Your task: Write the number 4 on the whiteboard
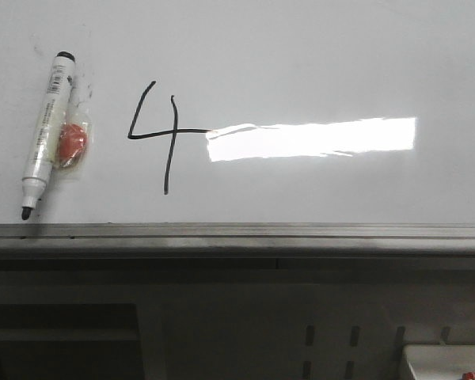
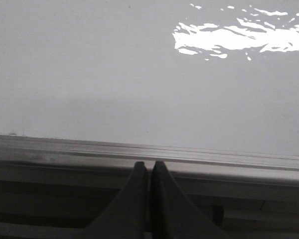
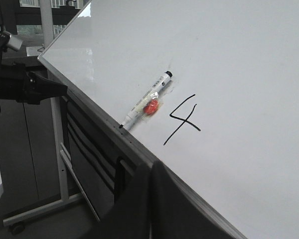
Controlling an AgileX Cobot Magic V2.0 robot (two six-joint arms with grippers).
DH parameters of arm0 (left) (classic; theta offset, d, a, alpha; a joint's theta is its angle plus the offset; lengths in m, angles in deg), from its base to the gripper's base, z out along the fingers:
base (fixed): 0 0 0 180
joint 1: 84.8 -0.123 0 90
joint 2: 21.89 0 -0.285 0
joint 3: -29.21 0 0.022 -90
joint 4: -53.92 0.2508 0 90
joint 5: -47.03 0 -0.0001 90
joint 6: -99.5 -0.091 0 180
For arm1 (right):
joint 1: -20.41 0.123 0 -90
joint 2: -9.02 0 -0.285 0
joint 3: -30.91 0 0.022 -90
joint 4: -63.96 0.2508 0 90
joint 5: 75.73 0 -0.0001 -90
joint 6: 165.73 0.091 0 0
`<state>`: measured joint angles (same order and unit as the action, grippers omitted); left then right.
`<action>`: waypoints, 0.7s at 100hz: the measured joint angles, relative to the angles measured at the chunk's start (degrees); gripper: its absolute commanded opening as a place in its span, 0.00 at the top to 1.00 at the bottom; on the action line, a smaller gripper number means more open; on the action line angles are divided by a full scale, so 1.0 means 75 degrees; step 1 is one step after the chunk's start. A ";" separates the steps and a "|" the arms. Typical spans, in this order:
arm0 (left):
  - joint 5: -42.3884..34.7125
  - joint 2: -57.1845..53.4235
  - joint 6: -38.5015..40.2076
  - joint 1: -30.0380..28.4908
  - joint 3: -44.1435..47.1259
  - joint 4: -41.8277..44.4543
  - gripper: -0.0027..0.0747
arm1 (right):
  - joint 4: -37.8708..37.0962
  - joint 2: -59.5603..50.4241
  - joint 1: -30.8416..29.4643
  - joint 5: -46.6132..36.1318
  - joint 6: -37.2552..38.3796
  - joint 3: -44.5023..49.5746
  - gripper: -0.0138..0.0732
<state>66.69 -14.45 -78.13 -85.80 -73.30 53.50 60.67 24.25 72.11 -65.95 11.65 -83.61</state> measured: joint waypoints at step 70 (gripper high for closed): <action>0.0000 0.0000 0.0000 0.0000 0.0000 0.0000 0.99 | 0.0000 0.0543 -0.6050 -0.0634 0.0059 0.0413 0.92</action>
<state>66.69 -14.45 -78.13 -85.80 -73.30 53.50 60.67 28.32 26.74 -70.71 12.09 -80.52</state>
